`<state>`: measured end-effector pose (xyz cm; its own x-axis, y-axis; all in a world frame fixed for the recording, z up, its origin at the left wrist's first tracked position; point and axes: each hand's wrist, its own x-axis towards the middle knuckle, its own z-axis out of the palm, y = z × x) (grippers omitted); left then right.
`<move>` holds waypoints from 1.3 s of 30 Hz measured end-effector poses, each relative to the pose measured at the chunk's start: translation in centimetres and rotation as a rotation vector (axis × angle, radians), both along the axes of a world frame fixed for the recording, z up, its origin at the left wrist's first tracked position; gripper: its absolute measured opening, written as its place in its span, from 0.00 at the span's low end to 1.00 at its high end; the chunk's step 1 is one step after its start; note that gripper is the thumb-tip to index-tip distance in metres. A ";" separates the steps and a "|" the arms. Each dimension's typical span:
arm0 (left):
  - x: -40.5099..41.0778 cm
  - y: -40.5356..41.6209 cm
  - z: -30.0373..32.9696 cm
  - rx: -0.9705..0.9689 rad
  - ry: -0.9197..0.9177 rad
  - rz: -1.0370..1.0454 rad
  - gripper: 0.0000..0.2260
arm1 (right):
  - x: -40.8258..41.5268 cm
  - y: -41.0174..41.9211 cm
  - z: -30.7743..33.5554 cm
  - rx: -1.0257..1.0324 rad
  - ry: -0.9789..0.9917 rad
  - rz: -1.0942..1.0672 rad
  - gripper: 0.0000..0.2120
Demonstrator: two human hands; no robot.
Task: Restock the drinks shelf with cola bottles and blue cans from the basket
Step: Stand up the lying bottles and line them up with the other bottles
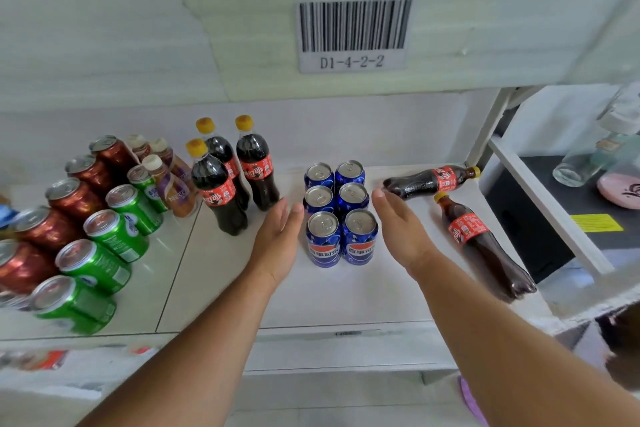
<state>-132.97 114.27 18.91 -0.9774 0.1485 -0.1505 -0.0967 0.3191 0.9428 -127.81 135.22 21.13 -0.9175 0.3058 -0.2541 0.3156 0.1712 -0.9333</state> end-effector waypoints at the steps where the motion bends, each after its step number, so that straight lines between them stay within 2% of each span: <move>1: 0.7 -0.4 0.1 -0.004 0.000 0.018 0.31 | 0.9 -0.3 0.0 0.022 0.003 0.001 0.33; 3: 2.0 -1.1 0.2 0.022 0.009 0.032 0.29 | 2.6 -0.9 0.1 0.074 0.003 -0.014 0.33; 6: 3.6 -2.0 -0.2 0.020 0.020 0.008 0.30 | 5.1 -1.6 -0.1 0.124 -0.027 -0.053 0.35; 13: 9.6 -2.2 -0.4 -0.174 0.148 -0.152 0.27 | 11.2 -2.0 -0.2 0.292 -0.073 -0.106 0.35; 20: 12.6 1.4 1.9 -0.190 0.195 -0.288 0.27 | 15.4 0.5 0.6 0.397 -0.045 -0.184 0.35; 24: 12.1 4.4 3.4 -0.185 0.200 -0.299 0.29 | 16.3 3.0 1.2 0.414 -0.037 -0.219 0.31; 28: 11.6 8.8 4.2 -0.227 0.233 -0.310 0.28 | 16.5 6.4 1.3 0.428 -0.032 -0.228 0.32; 30: 11.4 11.0 4.3 -0.238 0.219 -0.327 0.28 | 16.5 8.1 1.4 0.459 -0.035 -0.222 0.29; 34: 10.8 15.0 4.2 -0.273 0.213 -0.335 0.29 | 16.2 11.0 1.2 0.532 -0.072 -0.194 0.11; 39: 8.8 18.4 4.7 -0.400 0.272 -0.364 0.31 | 15.8 12.7 1.4 0.638 -0.114 -0.176 0.11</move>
